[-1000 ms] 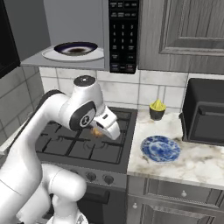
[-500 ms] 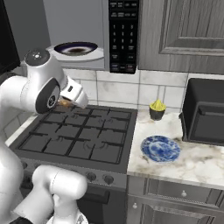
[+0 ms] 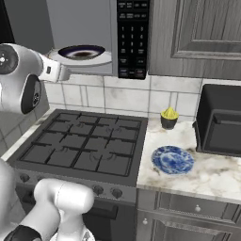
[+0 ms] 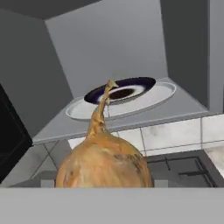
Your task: Pick the onion from the counter and place it in the microwave.
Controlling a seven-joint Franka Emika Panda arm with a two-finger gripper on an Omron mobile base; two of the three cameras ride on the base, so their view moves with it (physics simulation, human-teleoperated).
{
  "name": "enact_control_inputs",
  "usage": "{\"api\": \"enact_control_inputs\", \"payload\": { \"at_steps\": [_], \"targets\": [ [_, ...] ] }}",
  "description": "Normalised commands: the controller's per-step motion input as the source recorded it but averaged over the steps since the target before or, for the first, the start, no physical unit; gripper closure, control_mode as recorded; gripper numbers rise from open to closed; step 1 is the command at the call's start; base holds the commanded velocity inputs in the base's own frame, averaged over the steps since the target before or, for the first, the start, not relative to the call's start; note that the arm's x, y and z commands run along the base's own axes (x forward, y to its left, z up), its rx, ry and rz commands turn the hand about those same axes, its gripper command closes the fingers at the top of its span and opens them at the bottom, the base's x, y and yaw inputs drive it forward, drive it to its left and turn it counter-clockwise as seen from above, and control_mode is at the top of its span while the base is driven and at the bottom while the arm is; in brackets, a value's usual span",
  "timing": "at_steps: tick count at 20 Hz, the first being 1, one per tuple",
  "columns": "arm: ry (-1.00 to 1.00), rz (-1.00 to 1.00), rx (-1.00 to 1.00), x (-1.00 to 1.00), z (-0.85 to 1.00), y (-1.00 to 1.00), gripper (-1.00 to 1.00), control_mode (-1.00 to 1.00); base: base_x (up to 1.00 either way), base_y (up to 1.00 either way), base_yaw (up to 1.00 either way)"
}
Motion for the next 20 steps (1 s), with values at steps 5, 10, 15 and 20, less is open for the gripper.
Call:
{"api": "enact_control_inputs", "payload": {
  "at_steps": [5, 10, 15, 20],
  "targets": [
    [-0.17, 0.0, 0.0, 0.93, 0.67, 0.52, 1.0, -1.0, 0.0, 0.0, 0.0],
    [-0.12, 0.0, -0.05, 1.0, 0.13, 0.19, 1.0, -1.0, 0.0, 0.0, 0.0],
    [-0.12, 0.0, -0.04, 0.99, 0.0, 0.0, 1.0, -1.0, 0.0, 0.0, 0.0],
    [-0.02, 0.0, -0.01, 1.0, 0.05, -0.03, 1.0, -1.0, 0.0, 0.0, 0.0]
  ]
}}
